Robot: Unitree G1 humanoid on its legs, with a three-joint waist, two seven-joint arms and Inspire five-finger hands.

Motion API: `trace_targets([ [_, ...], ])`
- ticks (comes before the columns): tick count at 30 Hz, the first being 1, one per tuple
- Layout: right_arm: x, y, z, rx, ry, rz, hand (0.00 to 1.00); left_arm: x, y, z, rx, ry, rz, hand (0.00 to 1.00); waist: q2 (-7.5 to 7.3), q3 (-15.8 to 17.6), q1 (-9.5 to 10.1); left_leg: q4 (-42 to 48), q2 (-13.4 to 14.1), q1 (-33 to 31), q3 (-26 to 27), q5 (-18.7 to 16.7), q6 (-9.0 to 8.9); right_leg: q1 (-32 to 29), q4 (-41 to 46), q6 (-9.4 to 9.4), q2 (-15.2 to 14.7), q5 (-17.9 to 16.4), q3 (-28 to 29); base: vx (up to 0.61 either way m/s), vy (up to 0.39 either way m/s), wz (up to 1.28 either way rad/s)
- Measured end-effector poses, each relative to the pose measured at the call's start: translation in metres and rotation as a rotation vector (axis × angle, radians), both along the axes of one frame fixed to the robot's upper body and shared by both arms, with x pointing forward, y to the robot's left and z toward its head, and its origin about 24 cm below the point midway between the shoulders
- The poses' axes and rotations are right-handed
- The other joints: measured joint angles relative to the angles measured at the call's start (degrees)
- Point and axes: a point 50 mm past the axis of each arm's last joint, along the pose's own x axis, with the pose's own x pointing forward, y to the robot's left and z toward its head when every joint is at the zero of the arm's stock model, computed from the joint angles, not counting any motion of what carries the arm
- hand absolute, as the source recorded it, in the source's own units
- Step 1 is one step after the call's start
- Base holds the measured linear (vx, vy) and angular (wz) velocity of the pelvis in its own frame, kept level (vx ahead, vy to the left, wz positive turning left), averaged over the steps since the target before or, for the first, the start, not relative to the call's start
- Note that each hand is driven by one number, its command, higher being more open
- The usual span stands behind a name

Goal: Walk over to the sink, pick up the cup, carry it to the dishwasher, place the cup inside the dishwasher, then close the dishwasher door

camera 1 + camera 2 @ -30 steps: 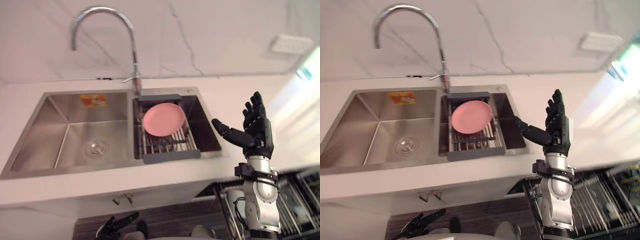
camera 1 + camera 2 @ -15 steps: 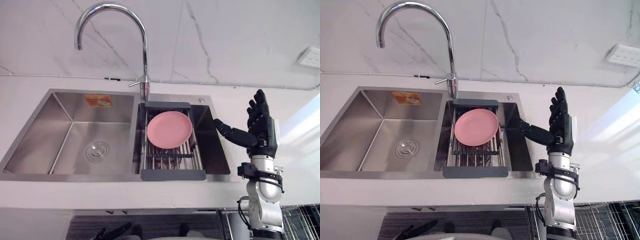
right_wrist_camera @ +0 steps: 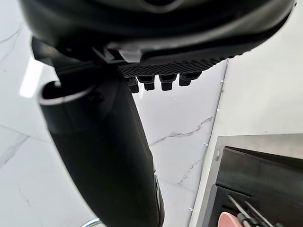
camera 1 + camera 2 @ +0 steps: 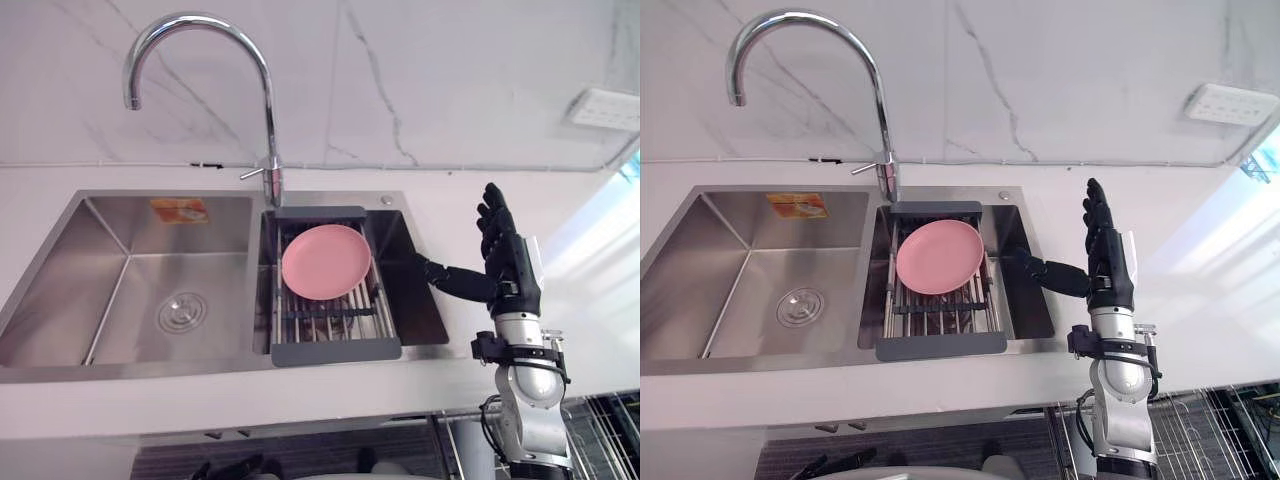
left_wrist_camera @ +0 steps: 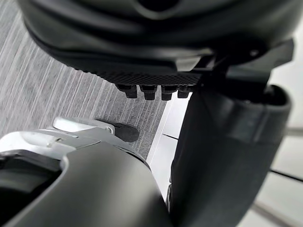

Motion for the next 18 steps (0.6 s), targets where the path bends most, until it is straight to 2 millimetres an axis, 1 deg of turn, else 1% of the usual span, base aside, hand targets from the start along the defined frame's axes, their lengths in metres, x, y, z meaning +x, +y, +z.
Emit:
trace_targets([
  [1, -0.001, -0.001, 0.001, -0.043, 0.013, 0.028, 1.0, -0.001, -0.001, -0.001, -0.005, 0.007, -0.011, 1.0, 0.36, -0.1, -0.56, 0.0, 0.0, 0.1, 0.3, -0.1, 0.03, 0.0, 0.0, 0.02, 0.2, 0.0, 0.2, -0.05, -0.021, -0.12],
  [3, -0.002, -0.003, 0.001, -0.112, 0.037, 0.062, 1.0, 0.001, -0.002, -0.001, -0.009, 0.009, -0.039, 1.0, 0.64, -0.2, -0.71, 0.0, 0.0, 0.4, 0.6, -0.2, 0.02, -0.1, 0.0, 0.01, 0.3, 0.0, 0.5, -0.04, -0.02, -0.11],
  [8, -0.002, 0.002, 0.0, -0.216, 0.08, 0.17, 1.0, 0.007, -0.002, -0.001, -0.004, 0.016, -0.102, 1.0, 0.65, -0.1, -0.52, 0.1, 0.2, 0.9, 1.6, -0.5, -0.17, -0.2, 0.0, -0.28, 0.6, 0.4, 1.4, 0.0, -0.014, -0.1],
  [14, 0.002, 0.013, -0.001, -0.234, 0.083, 0.233, 1.0, 0.012, -0.002, 0.0, 0.007, 0.028, -0.173, 1.0, 0.59, -0.1, -0.41, 0.3, 0.2, 1.4, 2.4, -0.6, 0.0, -0.3, 0.0, -0.07, 0.7, 0.6, 2.2, 0.0, -0.011, -0.08],
  [18, 0.007, 0.022, 0.0, -0.235, 0.069, 0.255, 1.0, 0.011, -0.002, -0.001, 0.005, 0.037, -0.173, 1.0, 0.52, 0.0, -0.33, 0.3, 0.2, 1.6, 2.3, -0.7, 0.01, 0.1, 0.2, -0.02, 0.4, 0.6, 2.0, -0.02, -0.004, 0.01],
])
